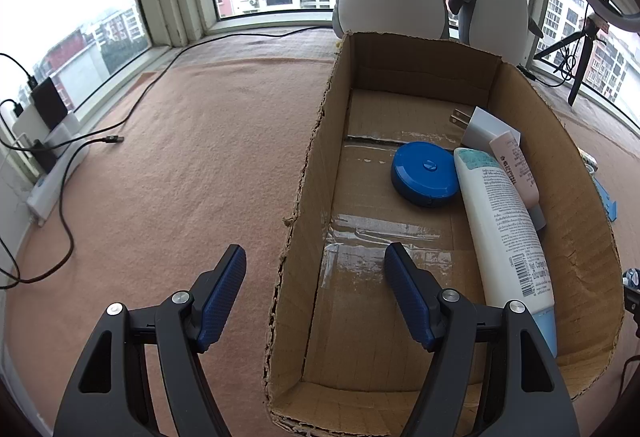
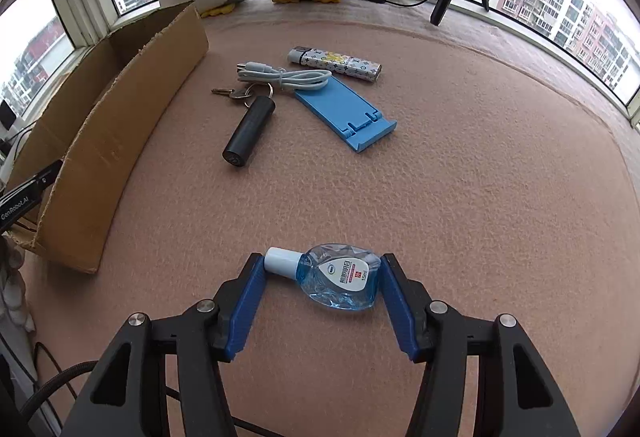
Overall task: Organize rigid objects
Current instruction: 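Close the right gripper around the sanitizer bottle and lift it, then carry the sanitizer bottle into the box and open the right gripper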
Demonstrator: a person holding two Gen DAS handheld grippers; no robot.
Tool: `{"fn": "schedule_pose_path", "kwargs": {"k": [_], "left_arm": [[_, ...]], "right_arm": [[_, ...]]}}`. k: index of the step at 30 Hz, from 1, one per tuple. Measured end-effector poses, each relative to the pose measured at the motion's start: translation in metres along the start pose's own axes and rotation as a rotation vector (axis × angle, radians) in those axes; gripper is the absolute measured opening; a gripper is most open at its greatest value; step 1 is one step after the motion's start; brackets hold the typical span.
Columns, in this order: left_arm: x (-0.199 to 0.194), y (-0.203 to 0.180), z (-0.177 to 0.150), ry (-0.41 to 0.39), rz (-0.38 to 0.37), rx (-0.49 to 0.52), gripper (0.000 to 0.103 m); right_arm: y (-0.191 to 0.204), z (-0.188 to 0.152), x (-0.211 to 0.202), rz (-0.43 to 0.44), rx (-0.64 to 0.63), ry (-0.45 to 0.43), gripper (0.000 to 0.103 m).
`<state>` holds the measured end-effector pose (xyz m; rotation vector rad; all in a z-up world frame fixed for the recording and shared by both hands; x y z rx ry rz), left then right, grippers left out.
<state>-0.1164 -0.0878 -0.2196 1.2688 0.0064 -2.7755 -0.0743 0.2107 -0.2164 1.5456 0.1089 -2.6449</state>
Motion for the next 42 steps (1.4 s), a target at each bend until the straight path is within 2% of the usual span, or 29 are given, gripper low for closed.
{"fn": "schedule_pose_path", "kwargs": {"k": [4, 9, 22, 31, 42], "left_arm": [[0.0, 0.0, 0.0, 0.0, -0.001, 0.0, 0.072], [0.0, -0.001, 0.001, -0.001, -0.002, 0.001, 0.072], [0.0, -0.001, 0.001, -0.001, -0.003, 0.001, 0.072], [0.0, -0.001, 0.001, -0.002, -0.003, 0.0, 0.072], [-0.001, 0.0, 0.0, -0.002, -0.004, -0.003, 0.072]], "right_arm": [[0.002, 0.005, -0.005, 0.017, 0.001, -0.015, 0.054], [0.011, 0.027, -0.021, 0.056, -0.006, -0.076, 0.054], [0.077, 0.099, -0.051, 0.181, -0.1, -0.236, 0.054], [0.127, 0.115, -0.041, 0.268, -0.167, -0.252, 0.054], [0.169, 0.121, -0.028, 0.298, -0.235, -0.232, 0.054]]}}
Point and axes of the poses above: each gripper's, at about its wrist camera, not at the fingertips, and x roughly the way its jaws point, y to its left, z to its top, the point moved 7 cm from there along x, roughly the way its jaws point, and after that the axes turned 3 degrees about -y, right-handed, at the moved point
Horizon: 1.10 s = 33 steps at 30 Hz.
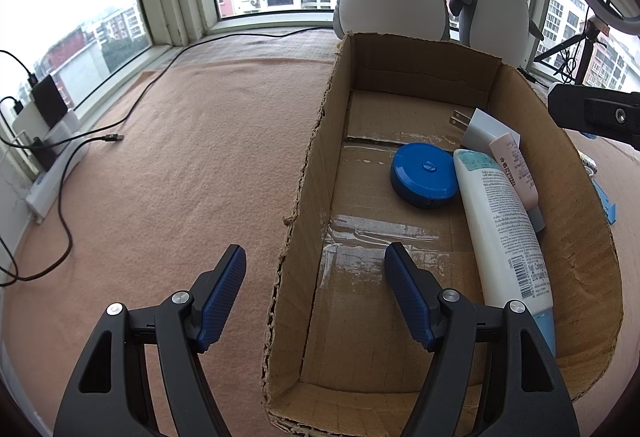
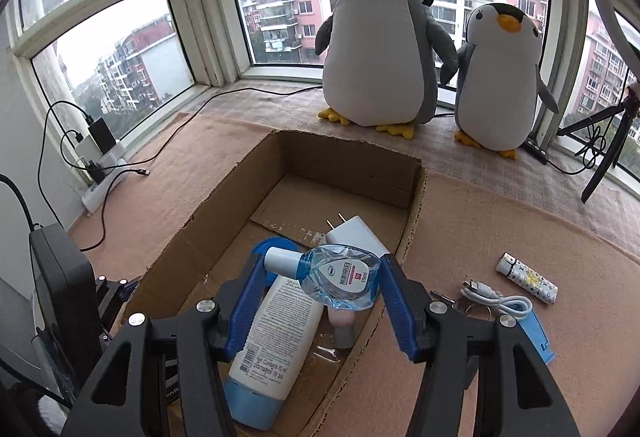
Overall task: Organize rigid objects
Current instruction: 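Carry the sanitizer bottle into the box and open the right gripper, then move the right tool to the black cylinder on the key ring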
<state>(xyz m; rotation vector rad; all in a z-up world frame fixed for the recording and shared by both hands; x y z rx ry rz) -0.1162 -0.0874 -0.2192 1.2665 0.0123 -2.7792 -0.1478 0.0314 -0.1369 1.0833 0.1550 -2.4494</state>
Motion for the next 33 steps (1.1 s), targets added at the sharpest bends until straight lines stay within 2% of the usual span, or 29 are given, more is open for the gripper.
{"fn": "schedule_pose_path", "kwargs": {"k": [9, 11, 13, 14, 27, 33], "left_arm": [[0.0, 0.0, 0.0, 0.0, -0.001, 0.0, 0.072], [0.0, 0.0, 0.0, 0.001, -0.001, 0.0, 0.072], [0.0, 0.0, 0.0, 0.0, 0.0, 0.0, 0.072], [0.0, 0.0, 0.0, 0.0, 0.0, 0.0, 0.072], [0.0, 0.001, 0.0, -0.001, 0.0, 0.0, 0.073], [0.0, 0.001, 0.0, 0.0, 0.0, 0.0, 0.073]], "right_arm": [[0.006, 0.002, 0.009, 0.009, -0.019, 0.017, 0.055], [0.006, 0.002, 0.009, 0.001, -0.028, 0.015, 0.064], [0.005, 0.003, 0.007, -0.01, -0.027, 0.003, 0.079], [0.004, 0.004, 0.007, -0.012, -0.025, -0.001, 0.08], [-0.006, 0.003, 0.001, -0.022, -0.013, 0.004, 0.08], [-0.025, -0.001, -0.013, -0.026, 0.012, -0.008, 0.08]]}}
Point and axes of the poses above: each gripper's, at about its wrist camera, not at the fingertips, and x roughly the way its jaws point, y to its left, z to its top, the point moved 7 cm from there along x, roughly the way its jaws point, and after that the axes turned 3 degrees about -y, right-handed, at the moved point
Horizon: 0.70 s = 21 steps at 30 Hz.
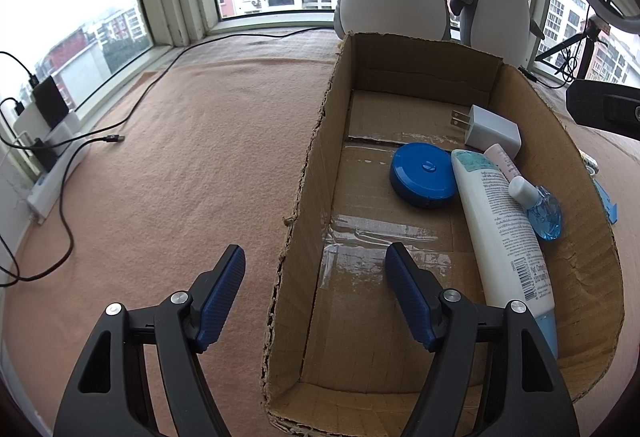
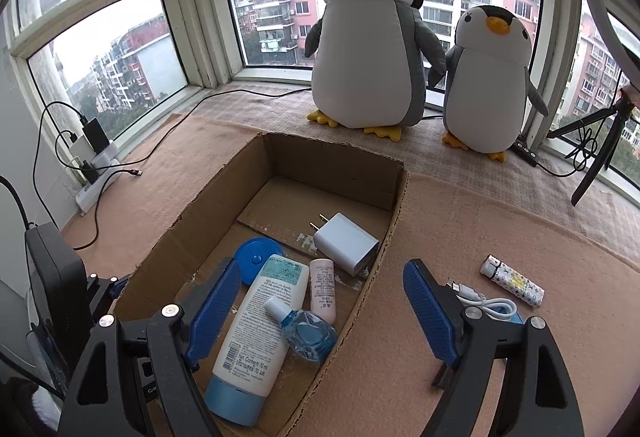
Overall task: Organize rigid objects
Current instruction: 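Move the right tool to the black cylinder on the key ring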
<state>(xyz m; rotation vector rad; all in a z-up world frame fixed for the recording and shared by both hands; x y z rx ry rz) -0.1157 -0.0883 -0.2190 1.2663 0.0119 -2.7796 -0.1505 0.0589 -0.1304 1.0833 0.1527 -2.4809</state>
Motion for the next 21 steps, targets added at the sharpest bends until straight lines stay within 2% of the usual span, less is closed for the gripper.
{"fn": "schedule_pose_path", "kwargs": {"k": [5, 10, 17, 21], "left_arm": [[0.0, 0.0, 0.0, -0.001, 0.001, 0.0, 0.074], [-0.001, 0.003, 0.0, -0.001, 0.002, 0.0, 0.074], [-0.001, 0.004, 0.0, 0.0, 0.003, 0.0, 0.075], [-0.001, 0.008, 0.0, 0.001, 0.005, -0.004, 0.075]], "right_arm": [[-0.034, -0.011, -0.017, 0.007, 0.066, -0.009, 0.08], [-0.072, -0.028, -0.031, -0.038, 0.085, -0.014, 0.08], [-0.123, -0.055, -0.031, -0.109, 0.091, 0.039, 0.08], [-0.137, -0.067, -0.026, -0.109, 0.123, 0.077, 0.078]]}}
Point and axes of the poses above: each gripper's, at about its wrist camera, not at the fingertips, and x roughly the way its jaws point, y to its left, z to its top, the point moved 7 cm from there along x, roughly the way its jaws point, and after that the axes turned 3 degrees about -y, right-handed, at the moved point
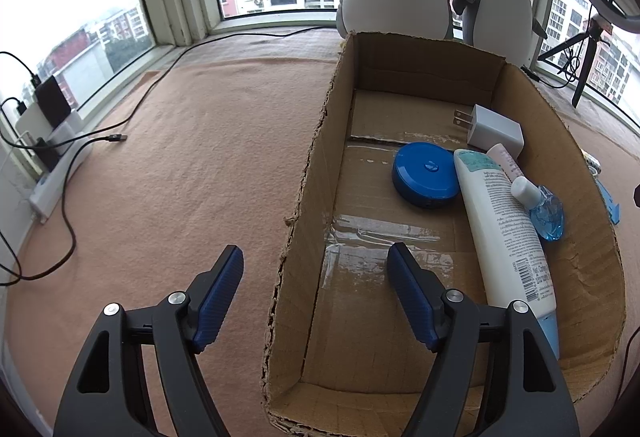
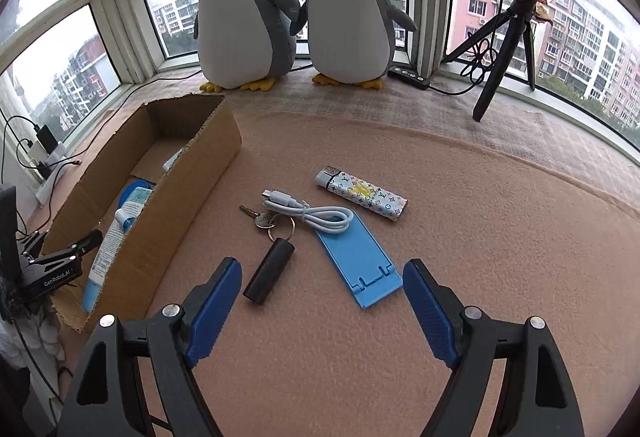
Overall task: Organize rigid objects
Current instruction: 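Move the right tool to the black cylinder on the key ring, then close the right gripper on the black cylinder and lift it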
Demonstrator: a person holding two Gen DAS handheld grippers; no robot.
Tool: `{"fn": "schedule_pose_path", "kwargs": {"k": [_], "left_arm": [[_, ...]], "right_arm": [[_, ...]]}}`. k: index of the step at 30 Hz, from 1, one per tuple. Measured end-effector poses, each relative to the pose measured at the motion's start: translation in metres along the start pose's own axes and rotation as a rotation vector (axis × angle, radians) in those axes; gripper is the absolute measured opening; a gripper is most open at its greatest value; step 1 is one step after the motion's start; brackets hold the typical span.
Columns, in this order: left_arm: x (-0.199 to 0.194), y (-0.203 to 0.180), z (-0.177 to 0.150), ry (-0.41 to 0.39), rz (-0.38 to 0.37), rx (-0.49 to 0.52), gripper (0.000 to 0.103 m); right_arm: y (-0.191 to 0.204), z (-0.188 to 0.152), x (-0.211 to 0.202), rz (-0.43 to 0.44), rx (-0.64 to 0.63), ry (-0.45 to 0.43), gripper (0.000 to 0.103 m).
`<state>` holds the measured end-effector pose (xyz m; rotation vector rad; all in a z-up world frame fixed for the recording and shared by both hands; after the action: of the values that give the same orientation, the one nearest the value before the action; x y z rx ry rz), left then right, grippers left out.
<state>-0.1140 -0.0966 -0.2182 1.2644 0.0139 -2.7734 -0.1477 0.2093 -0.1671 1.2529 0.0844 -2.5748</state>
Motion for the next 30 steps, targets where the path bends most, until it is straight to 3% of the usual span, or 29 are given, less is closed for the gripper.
{"fn": "schedule_pose_path", "kwargs": {"k": [8, 14, 23, 30], "left_arm": [[0.0, 0.0, -0.001, 0.0, 0.006, -0.003, 0.076], [0.0, 0.0, -0.001, 0.0, 0.006, -0.003, 0.076], [0.0, 0.0, -0.001, -0.001, 0.007, -0.002, 0.076], [0.0, 0.0, -0.001, -0.001, 0.007, -0.002, 0.076]], "right_arm": [[0.019, -0.003, 0.018, 0.028, 0.009, 0.056, 0.065], [0.031, -0.009, 0.041, 0.04, 0.033, 0.127, 0.049], [0.039, -0.01, 0.055, -0.004, 0.003, 0.174, 0.034], [0.035, -0.01, 0.055, -0.023, -0.013, 0.184, 0.015]]}}
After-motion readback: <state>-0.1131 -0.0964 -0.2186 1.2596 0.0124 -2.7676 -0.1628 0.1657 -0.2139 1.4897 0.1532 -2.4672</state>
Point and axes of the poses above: each gripper's, at about its wrist camera, not at the fingertips, and x roughly the way its jaws point, y to its left, z to its top, the point moved 7 cm from there along x, roughly the way its jaws point, and after that the axes turned 3 degrees about -y, right-handed, at the moved point
